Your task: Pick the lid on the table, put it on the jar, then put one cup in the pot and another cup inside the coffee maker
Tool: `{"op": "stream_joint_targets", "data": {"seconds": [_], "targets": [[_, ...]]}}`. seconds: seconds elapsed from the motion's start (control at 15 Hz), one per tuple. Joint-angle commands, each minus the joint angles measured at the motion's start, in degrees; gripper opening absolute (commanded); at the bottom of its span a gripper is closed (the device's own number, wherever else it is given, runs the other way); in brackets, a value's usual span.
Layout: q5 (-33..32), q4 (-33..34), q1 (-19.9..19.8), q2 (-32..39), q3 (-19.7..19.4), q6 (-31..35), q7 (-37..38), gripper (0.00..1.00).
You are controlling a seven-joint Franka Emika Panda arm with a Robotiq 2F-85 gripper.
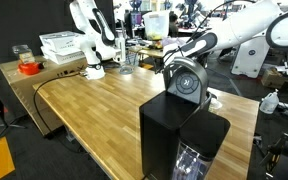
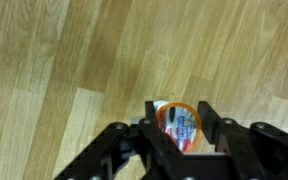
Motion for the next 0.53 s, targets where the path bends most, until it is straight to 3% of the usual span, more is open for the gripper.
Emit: {"op": "stream_joint_targets", "data": {"seconds": [0.0,0.47], "targets": [[-0.8,2.2,-0.3,0.9,0.4,-1.9,-0.7,0.20],[-0.6,-1.5,-0.5,-3.6,-0.1,0.8,1.0,0.15]]}}
